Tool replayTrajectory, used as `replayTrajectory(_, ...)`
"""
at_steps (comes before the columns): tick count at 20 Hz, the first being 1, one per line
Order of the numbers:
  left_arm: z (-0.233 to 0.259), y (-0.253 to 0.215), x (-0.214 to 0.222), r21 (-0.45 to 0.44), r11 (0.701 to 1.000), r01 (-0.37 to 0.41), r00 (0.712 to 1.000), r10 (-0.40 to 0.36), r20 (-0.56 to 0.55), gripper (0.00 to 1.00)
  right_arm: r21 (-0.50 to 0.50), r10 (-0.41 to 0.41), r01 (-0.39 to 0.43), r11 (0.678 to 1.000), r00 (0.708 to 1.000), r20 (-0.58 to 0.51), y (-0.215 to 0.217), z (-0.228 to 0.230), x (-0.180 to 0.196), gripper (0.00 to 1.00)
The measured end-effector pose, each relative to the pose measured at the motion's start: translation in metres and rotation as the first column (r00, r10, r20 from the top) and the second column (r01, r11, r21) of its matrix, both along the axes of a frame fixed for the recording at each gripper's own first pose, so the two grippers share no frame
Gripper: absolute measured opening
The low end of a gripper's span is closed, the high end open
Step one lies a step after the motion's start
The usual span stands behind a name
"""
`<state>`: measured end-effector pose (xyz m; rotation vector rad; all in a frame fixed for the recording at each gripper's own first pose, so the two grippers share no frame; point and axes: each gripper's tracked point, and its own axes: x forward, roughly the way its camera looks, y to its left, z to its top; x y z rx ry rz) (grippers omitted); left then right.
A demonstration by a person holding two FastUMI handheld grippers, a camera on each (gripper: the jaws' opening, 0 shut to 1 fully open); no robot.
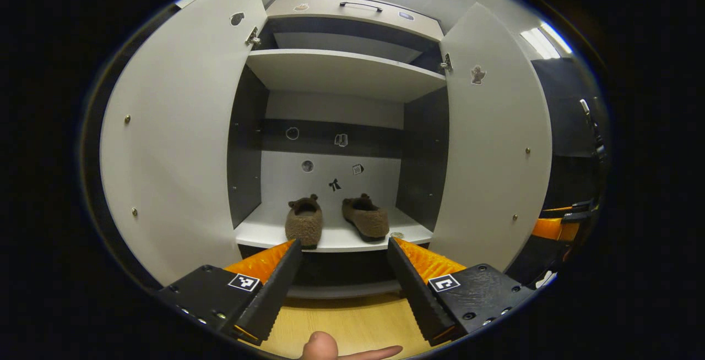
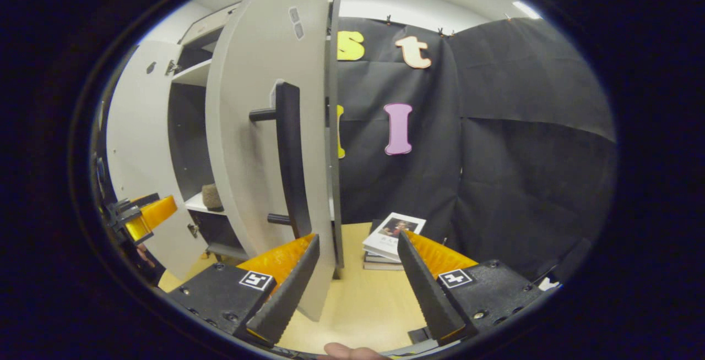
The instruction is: Grab one shoe with the right hand and put it into the shoe cabinet, grab the other shoe with the left hand and put it into the shoe cabinet; then close the right door with the right hand and the left door with the left hand.
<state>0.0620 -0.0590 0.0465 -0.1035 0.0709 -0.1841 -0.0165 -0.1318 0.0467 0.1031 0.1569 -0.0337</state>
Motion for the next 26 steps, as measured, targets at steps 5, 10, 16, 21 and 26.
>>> replayTrajectory(5, -0.007, 0.017, -0.007, 0.027, 0.999, -0.033, 0.999, 0.033, -0.012, 0.95, -0.047, 0.088, -0.086, 0.995, 0.995, 0.047, 0.057, 0.008, 0.013, 0.95)
replayTrajectory(10, -0.007, 0.040, -0.017, 0.038, 0.996, -0.083, 0.996, 0.083, -0.012, 0.95, -0.063, 0.170, -0.165, 0.984, 0.981, 0.093, 0.098, 0.021, 0.037, 0.92)
replayTrajectory(16, -0.006, 0.074, -0.028, 0.027, 0.989, -0.149, 0.989, 0.149, -0.011, 0.95, -0.051, 0.203, -0.199, 0.979, 0.975, 0.095, 0.115, 0.024, 0.044, 0.95)
replayTrajectory(21, 0.006, 0.109, -0.056, 0.056, 0.972, -0.229, 0.973, 0.227, 0.045, 0.95, -0.021, 0.224, -0.223, 0.975, 0.973, 0.059, 0.124, 0.012, 0.040, 0.92)
replayTrajectory(26, 0.009, 0.188, -0.104, 0.127, 0.899, -0.419, 0.907, 0.409, 0.098, 0.94, -0.042, 0.276, -0.275, 0.960, 0.961, 0.025, 0.149, 0.003, 0.041, 0.95)
